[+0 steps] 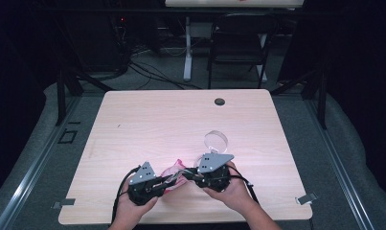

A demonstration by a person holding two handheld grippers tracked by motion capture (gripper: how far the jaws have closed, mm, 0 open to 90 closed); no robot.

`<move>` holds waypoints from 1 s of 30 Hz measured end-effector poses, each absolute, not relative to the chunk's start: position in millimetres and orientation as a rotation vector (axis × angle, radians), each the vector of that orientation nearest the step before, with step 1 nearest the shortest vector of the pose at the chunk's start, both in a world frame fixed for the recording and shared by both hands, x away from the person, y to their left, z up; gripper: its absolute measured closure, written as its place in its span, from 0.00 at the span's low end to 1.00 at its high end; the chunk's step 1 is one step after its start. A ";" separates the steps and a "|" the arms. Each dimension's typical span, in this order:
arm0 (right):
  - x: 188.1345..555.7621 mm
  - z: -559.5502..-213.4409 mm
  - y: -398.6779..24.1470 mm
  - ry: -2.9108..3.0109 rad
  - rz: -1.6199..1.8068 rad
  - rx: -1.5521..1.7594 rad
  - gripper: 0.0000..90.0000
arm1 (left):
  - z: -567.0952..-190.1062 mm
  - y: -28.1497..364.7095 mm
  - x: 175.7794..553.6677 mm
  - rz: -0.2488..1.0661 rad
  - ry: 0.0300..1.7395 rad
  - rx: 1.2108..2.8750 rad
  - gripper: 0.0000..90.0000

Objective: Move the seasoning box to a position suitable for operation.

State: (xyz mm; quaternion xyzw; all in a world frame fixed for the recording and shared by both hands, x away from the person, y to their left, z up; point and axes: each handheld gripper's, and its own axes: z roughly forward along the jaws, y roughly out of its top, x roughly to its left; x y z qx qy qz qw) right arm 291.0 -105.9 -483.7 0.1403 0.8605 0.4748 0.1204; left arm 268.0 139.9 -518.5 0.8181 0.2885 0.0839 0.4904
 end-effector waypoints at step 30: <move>300.9 -473.1 -89.1 2.501 1.422 0.510 1.00 | -539.5 151.6 265.4 0.332 0.775 1.947 0.47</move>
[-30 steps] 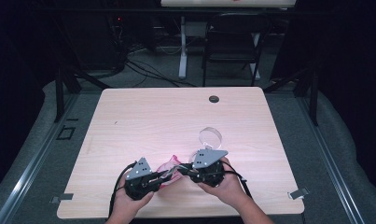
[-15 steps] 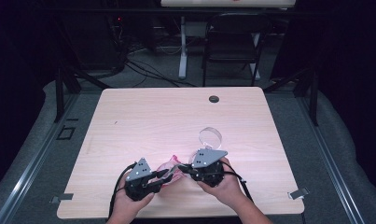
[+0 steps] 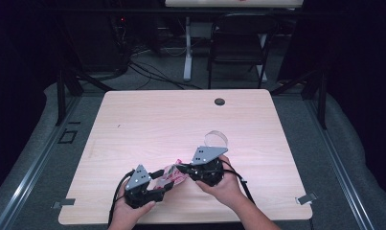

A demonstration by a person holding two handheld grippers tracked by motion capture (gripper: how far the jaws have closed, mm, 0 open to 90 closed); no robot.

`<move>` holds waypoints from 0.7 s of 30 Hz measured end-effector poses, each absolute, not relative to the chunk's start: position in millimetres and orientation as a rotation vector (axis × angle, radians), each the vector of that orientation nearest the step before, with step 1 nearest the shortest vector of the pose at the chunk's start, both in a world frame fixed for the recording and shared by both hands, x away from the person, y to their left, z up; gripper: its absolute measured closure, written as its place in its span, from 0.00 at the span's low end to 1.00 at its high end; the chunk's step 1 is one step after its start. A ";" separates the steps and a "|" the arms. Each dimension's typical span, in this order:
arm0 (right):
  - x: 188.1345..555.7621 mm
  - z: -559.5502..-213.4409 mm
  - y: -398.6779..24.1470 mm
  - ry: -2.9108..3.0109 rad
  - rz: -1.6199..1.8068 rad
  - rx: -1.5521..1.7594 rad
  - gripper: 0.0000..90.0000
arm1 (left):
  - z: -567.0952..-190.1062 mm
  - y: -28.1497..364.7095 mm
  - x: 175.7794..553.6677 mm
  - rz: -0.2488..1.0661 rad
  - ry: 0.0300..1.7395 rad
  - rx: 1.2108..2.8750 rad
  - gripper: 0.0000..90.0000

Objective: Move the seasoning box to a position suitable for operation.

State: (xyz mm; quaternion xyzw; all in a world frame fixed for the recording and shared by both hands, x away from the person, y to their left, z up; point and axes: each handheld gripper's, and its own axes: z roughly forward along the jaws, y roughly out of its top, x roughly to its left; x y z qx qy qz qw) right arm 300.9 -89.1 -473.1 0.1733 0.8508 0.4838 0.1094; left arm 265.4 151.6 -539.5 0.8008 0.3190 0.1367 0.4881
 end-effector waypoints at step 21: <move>302.7 -473.4 -89.0 2.503 1.441 0.524 1.00 | -575.2 148.4 285.1 0.320 0.906 2.045 0.26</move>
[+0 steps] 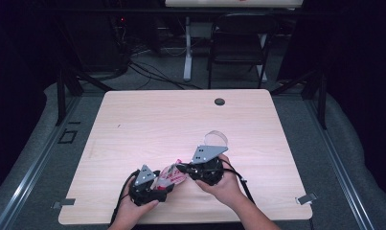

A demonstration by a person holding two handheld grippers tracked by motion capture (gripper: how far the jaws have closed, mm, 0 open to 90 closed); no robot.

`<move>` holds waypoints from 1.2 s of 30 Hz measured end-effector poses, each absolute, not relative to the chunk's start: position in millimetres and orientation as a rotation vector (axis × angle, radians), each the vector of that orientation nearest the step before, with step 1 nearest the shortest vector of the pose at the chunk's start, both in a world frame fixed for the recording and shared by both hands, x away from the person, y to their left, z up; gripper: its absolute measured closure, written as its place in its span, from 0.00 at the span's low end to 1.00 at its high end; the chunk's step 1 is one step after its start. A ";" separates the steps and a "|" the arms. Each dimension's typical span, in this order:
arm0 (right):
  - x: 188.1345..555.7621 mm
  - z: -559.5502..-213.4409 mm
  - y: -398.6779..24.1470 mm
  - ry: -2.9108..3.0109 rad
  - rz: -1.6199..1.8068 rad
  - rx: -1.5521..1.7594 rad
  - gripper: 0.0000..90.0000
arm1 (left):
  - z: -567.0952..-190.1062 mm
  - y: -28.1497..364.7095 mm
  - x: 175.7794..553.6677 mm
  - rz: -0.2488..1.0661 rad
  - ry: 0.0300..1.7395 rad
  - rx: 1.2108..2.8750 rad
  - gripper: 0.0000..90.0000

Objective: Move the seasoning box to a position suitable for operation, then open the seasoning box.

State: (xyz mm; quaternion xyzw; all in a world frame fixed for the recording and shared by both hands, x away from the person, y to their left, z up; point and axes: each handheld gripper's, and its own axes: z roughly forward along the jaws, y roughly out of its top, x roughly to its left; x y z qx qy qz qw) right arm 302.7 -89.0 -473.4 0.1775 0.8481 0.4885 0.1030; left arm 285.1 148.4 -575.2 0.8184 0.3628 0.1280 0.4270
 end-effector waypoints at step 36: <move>301.1 -476.0 -92.0 2.491 1.457 0.523 1.00 | -588.0 130.7 297.0 0.303 0.986 2.107 0.30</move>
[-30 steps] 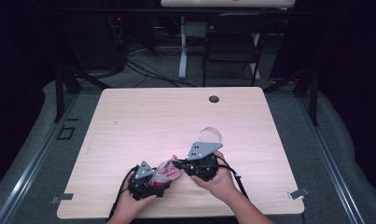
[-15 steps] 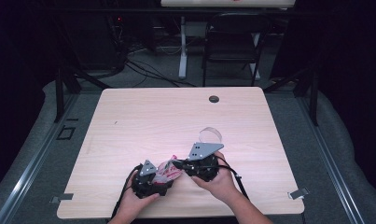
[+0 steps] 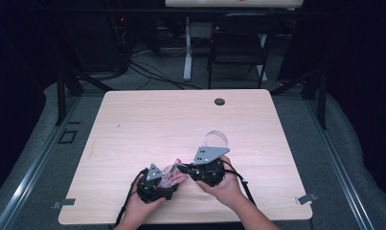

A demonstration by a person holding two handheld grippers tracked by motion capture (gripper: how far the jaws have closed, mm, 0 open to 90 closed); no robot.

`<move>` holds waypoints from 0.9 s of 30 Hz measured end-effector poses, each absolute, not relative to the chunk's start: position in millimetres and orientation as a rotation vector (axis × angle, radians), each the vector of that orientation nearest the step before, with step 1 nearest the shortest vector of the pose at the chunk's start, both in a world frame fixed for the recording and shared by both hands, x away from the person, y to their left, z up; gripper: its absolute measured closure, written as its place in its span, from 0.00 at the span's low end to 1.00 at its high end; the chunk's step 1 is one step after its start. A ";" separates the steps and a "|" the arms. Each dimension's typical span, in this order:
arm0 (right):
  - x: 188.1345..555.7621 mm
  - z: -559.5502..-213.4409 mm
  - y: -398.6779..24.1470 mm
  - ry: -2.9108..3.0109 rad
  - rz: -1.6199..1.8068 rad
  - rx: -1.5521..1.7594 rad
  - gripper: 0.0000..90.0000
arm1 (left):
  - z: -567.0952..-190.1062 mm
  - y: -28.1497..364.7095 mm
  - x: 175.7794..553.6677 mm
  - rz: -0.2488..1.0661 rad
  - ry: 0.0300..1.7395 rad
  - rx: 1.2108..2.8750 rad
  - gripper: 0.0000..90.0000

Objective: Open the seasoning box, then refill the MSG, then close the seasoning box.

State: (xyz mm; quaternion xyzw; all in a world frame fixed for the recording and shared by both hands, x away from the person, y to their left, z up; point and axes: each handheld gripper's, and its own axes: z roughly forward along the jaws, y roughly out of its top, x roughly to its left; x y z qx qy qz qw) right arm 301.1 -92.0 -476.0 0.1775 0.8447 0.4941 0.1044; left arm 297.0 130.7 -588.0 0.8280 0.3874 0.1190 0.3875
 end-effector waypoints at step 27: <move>300.1 -473.4 -95.1 2.484 1.483 0.501 1.00 | -583.2 133.6 292.4 0.365 0.960 2.082 0.59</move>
